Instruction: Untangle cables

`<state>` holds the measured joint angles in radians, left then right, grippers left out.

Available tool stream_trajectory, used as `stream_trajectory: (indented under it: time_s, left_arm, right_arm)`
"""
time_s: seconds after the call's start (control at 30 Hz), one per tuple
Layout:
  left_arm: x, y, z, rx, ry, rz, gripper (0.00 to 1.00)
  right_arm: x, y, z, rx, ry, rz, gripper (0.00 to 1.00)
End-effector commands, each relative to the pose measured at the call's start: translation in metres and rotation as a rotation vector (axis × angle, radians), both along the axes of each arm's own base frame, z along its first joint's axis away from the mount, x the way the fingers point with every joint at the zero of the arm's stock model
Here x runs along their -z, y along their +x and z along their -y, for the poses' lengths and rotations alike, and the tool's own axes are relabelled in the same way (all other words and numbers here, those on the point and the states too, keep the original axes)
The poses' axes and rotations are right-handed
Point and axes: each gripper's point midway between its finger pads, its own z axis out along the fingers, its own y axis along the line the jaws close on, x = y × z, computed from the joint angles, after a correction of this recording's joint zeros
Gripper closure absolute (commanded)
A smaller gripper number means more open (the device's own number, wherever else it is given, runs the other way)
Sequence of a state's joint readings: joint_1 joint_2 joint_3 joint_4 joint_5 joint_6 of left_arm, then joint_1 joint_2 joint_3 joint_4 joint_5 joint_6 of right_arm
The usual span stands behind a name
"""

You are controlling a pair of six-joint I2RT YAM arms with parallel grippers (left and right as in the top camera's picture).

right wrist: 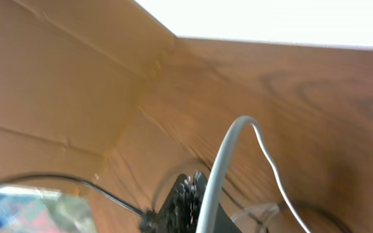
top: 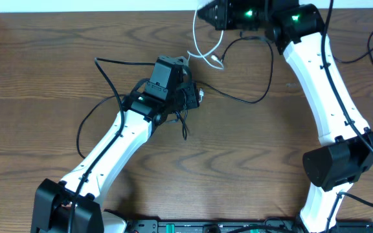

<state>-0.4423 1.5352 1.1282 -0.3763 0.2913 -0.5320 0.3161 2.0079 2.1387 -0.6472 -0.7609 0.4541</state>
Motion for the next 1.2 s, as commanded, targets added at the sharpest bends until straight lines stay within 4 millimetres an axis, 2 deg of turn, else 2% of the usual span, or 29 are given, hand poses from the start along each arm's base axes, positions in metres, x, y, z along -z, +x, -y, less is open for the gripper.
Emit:
stream_trajectory:
  time_s: [0.0, 0.13, 0.23, 0.33, 0.37, 0.43, 0.47, 0.5, 0.53, 0.63, 0.7, 0.77, 0.8, 0.97, 1.17]
  left_arm:
    - [-0.008, 0.007, -0.006, -0.057, 0.015, 0.03, 0.92]
    - [-0.006, 0.012, -0.015, -0.094, 0.057, 0.046, 0.93]
    - [-0.004, 0.011, -0.018, -0.099, 0.071, 0.044, 0.93]
    - [0.001, 0.009, -0.024, -0.113, 0.102, 0.029, 0.93]
    - [0.003, 0.007, -0.026, -0.117, 0.111, 0.023, 0.93]
    - [0.008, 0.003, -0.032, -0.126, 0.143, 0.002, 0.93]
    - [0.011, 0.001, -0.035, -0.126, 0.164, -0.009, 0.93]
    - [0.013, -0.001, -0.037, -0.123, 0.179, -0.016, 0.93]
    - [0.015, -0.004, -0.039, -0.106, 0.197, -0.019, 0.93]
    - [0.019, -0.009, -0.041, -0.059, 0.237, -0.025, 0.93]
    - [0.022, -0.013, -0.043, -0.033, 0.261, -0.033, 0.93]
    - [0.025, -0.019, -0.046, -0.004, 0.287, -0.045, 0.93]
    - [0.028, -0.023, -0.048, 0.021, 0.308, -0.054, 0.93]
    - [0.033, -0.032, -0.052, 0.094, 0.362, -0.067, 0.93]
    - [0.037, -0.036, -0.062, 0.124, 0.432, -0.071, 0.93]
  right_arm:
    - [-0.018, -0.002, -0.001, -0.012, 0.101, -0.059, 0.99]
    - [-0.049, 0.003, 0.007, -0.046, 0.218, -0.025, 0.99]
    - [-0.084, 0.011, 0.032, -0.066, 0.333, 0.011, 0.99]
    - [-0.11, 0.03, 0.085, 0.005, 0.407, 0.061, 0.99]
    - [-0.113, 0.036, 0.099, 0.031, 0.411, 0.077, 0.99]
    - [-0.115, 0.052, 0.146, 0.135, 0.403, 0.12, 0.99]
    - [-0.111, 0.06, 0.17, 0.193, 0.385, 0.137, 0.99]
    - [-0.106, 0.066, 0.186, 0.239, 0.37, 0.134, 0.99]
    - [-0.092, 0.076, 0.217, 0.333, 0.325, 0.129, 0.99]
    - [-0.053, 0.09, 0.279, 0.548, 0.184, 0.091, 0.99]
    - [-0.027, 0.093, 0.317, 0.687, 0.065, 0.061, 0.99]
    - [0.002, 0.09, 0.363, 0.849, -0.092, 0.021, 0.99]
    - [0.017, 0.083, 0.394, 0.944, -0.195, -0.007, 0.99]
    - [0.036, 0.064, 0.456, 1.11, -0.404, -0.036, 0.99]
    - [0.037, 0.046, 0.506, 1.232, -0.521, -0.037, 0.99]
